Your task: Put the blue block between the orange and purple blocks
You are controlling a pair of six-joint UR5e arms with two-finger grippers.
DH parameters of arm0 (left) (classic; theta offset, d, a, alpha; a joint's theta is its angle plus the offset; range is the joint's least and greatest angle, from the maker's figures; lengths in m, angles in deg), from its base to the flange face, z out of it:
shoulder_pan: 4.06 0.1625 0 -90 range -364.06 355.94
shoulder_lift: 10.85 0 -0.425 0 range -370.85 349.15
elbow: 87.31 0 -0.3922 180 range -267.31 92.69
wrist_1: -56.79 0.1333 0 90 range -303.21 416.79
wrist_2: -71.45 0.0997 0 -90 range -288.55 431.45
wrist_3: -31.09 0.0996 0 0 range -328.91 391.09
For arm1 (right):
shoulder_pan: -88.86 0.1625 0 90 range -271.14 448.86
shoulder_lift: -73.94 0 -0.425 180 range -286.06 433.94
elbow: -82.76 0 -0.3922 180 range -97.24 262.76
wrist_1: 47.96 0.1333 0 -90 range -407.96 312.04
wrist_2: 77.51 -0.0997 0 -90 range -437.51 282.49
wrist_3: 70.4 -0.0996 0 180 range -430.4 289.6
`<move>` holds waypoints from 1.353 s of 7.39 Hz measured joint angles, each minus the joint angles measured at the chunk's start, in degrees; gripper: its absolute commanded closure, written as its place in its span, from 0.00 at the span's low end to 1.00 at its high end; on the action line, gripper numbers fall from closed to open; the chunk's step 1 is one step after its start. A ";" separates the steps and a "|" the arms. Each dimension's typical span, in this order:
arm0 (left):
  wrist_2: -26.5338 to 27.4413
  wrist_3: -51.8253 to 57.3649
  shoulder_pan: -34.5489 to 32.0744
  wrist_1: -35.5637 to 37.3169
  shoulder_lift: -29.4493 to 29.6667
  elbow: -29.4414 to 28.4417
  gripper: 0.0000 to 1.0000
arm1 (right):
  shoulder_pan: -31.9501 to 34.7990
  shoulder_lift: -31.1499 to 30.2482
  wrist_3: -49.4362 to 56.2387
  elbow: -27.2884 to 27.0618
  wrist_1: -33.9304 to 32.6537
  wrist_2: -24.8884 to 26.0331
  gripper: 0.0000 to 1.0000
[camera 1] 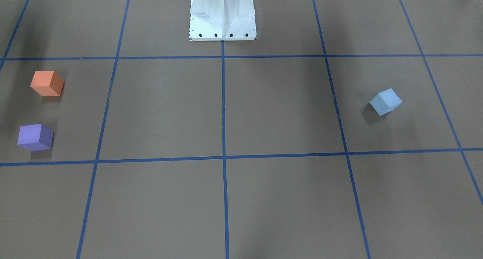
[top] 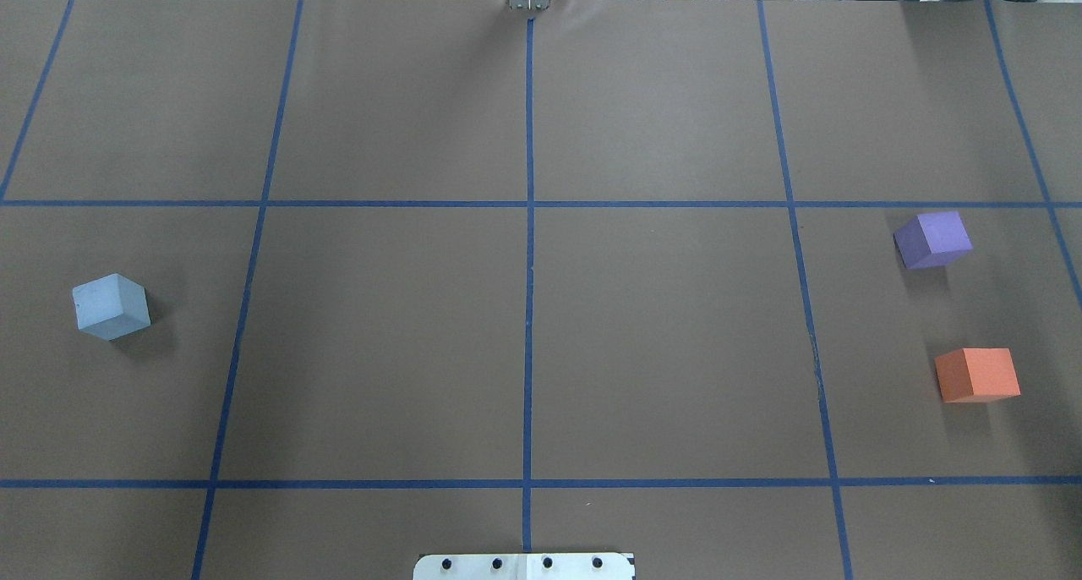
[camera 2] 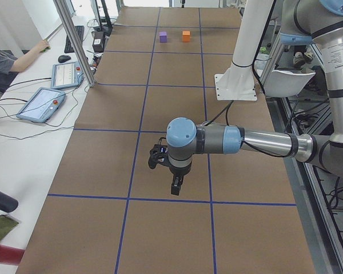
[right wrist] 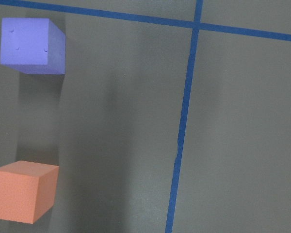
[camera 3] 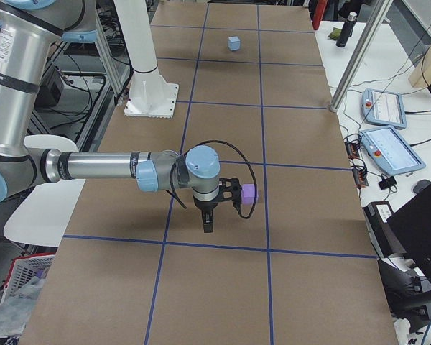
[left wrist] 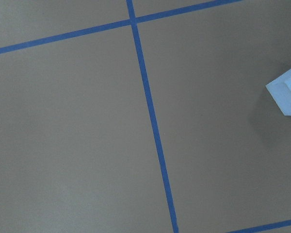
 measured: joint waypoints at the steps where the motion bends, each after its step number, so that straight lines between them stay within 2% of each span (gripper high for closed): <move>1: 0.00 -0.02 0.00 -0.15 -0.01 0.41 0.00 | 0.00 0.06 0.00 -0.02 0.05 0.00 0.00; 3: -0.01 0.00 0.00 -0.83 0.26 1.45 0.00 | 0.00 0.23 -0.06 -0.04 0.87 -0.14 0.00; 6: -0.45 -0.55 0.02 -1.04 3.74 0.48 0.00 | -0.21 0.78 -0.29 0.03 1.10 -0.56 0.00; 8: -6.31 -4.11 0.10 -1.42 5.71 -2.41 0.00 | -0.26 0.83 -0.34 0.07 1.12 -0.61 0.00; 10: -10.70 -14.12 1.39 -6.55 6.09 -3.04 0.00 | -0.26 0.84 -0.35 0.12 1.14 -0.61 0.00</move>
